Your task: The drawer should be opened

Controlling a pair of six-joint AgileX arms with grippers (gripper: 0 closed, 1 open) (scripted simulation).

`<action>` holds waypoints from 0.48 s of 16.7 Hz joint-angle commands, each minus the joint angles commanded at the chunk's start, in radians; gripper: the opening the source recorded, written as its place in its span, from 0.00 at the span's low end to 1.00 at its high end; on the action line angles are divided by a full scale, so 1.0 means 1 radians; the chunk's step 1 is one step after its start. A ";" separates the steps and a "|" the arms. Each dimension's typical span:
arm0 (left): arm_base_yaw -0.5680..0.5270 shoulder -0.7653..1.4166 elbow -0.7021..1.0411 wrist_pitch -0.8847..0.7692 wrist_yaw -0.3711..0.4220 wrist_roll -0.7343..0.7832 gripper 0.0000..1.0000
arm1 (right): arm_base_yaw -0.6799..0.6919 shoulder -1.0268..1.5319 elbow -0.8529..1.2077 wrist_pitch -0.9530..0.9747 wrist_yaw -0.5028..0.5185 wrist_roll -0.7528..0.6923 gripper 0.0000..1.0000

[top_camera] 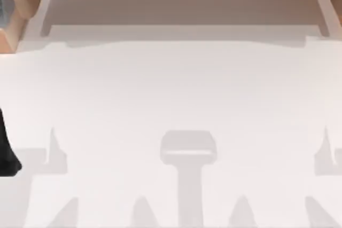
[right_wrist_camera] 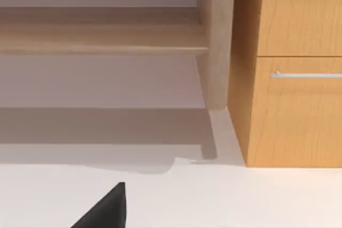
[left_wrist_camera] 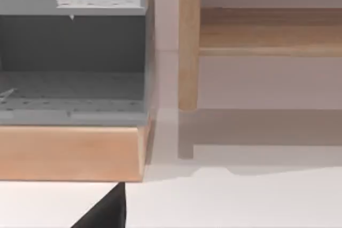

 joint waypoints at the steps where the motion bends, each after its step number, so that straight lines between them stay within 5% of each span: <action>1: 0.000 0.000 0.000 0.000 0.000 0.000 1.00 | 0.000 0.000 0.000 0.000 0.000 0.000 1.00; 8: 0.000 0.000 0.000 0.000 0.000 0.000 1.00 | -0.127 0.231 0.141 0.132 -0.132 0.001 1.00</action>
